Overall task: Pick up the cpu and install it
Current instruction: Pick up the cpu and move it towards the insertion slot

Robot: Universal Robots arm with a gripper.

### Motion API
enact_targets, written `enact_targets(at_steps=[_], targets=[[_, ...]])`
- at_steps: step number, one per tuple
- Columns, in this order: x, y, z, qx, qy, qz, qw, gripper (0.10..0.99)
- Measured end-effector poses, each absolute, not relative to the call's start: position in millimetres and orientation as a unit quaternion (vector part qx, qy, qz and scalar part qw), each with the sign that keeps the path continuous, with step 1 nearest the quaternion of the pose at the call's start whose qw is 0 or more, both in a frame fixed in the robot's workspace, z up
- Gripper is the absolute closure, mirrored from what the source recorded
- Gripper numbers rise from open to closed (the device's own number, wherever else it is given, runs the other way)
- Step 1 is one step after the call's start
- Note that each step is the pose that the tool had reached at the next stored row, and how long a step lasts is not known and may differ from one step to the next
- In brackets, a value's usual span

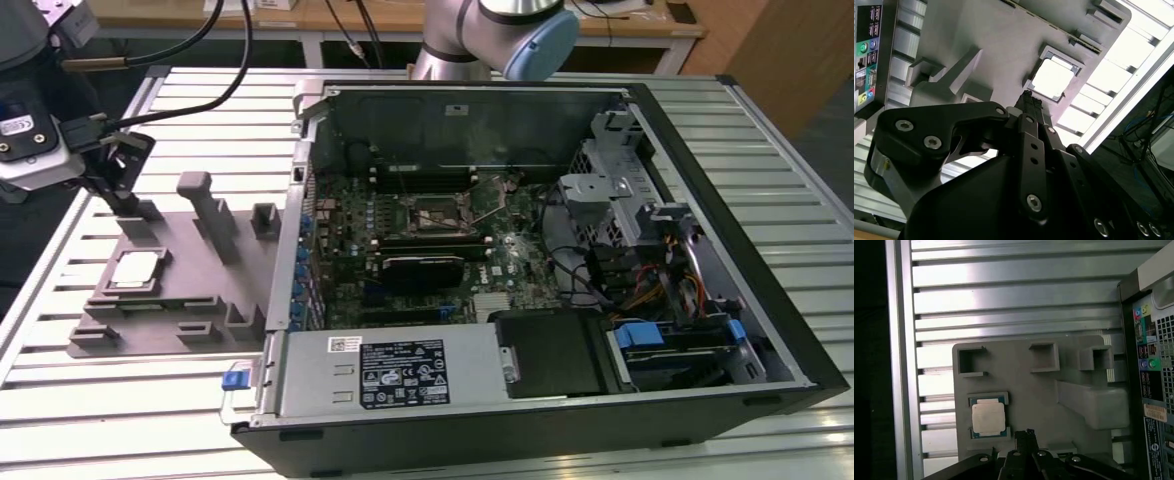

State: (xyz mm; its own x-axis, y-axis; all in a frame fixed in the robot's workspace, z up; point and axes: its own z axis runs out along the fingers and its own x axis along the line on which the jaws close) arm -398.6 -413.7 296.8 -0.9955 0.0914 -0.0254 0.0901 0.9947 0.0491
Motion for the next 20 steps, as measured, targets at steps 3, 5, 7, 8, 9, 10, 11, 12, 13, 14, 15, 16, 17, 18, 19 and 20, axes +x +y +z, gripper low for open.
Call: enact_targets(at_steps=[3,5,7,8,9,10,11,12,13,14,15,16,17,18,19,20], targets=[[-400,-414,296,0.045,0.999,0.024,0.014,0.98],[-400,-414,296,0.045,0.999,0.024,0.014,0.98],[-401,-414,295,0.045,0.999,0.024,0.014,0.98],[-401,-414,295,0.045,0.999,0.024,0.014,0.98],[-402,-414,294,0.045,0.999,0.024,0.014,0.98],[-402,-414,294,0.045,0.999,0.024,0.014,0.98],[-402,-414,293,0.045,0.999,0.024,0.014,0.98],[-403,-414,292,0.045,0.999,0.024,0.014,0.98],[-403,-414,292,0.045,0.999,0.024,0.014,0.98],[-404,-415,291,0.045,0.999,0.024,0.014,0.98],[-405,-415,290,0.045,0.999,0.024,0.014,0.98],[-405,-415,289,0.045,0.999,0.024,0.014,0.98],[-406,-415,289,0.045,0.999,0.024,0.014,0.98],[-407,-416,288,0.045,0.999,0.024,0.014,0.98],[-407,-416,287,0.045,0.999,0.024,0.014,0.98],[-408,-416,286,0.045,0.999,0.024,0.014,0.98]])
